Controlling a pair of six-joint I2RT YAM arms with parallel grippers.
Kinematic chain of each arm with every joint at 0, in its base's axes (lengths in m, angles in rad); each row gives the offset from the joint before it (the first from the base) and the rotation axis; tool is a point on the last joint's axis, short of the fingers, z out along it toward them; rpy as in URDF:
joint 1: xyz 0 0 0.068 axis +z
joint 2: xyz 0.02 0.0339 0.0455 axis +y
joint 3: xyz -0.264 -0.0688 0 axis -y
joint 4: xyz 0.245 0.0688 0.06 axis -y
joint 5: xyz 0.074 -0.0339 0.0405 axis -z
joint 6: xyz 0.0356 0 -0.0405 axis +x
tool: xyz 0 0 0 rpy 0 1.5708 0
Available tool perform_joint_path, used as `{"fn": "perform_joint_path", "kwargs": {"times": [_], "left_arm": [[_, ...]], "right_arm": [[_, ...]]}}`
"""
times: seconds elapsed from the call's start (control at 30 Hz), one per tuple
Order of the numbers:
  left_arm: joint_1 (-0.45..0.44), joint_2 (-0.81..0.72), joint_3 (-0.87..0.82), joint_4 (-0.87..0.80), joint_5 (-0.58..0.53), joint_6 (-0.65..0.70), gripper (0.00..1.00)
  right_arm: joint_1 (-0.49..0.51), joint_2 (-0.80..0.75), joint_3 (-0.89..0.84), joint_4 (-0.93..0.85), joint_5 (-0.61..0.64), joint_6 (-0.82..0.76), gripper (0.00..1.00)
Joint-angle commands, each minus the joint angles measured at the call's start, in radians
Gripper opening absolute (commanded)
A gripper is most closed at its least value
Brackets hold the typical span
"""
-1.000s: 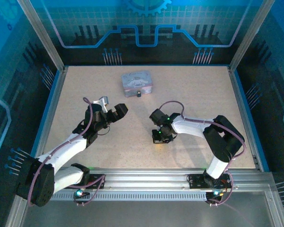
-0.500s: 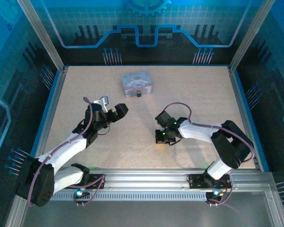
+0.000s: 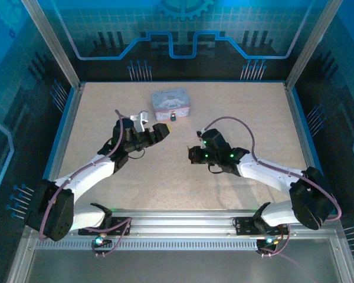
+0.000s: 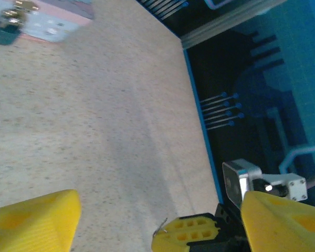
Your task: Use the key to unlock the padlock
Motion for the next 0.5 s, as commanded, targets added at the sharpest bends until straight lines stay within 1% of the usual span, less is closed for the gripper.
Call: {"fn": "perform_joint_path", "kwargs": {"times": [0.0,0.17,0.47], "left_arm": [[-0.035,0.033,0.064,0.064,0.068,0.001,0.74],[-0.088,0.085,0.122,0.076,0.075,0.026,0.67],[-0.143,0.154,0.169,0.079,0.078,0.064,0.59]], "right_arm": [[-0.015,-0.039,0.027,0.099,0.001,0.016,0.0],[-0.011,-0.056,0.076,0.088,-0.045,0.01,0.0],[-0.011,-0.077,0.088,0.088,-0.051,0.02,0.0]]}}
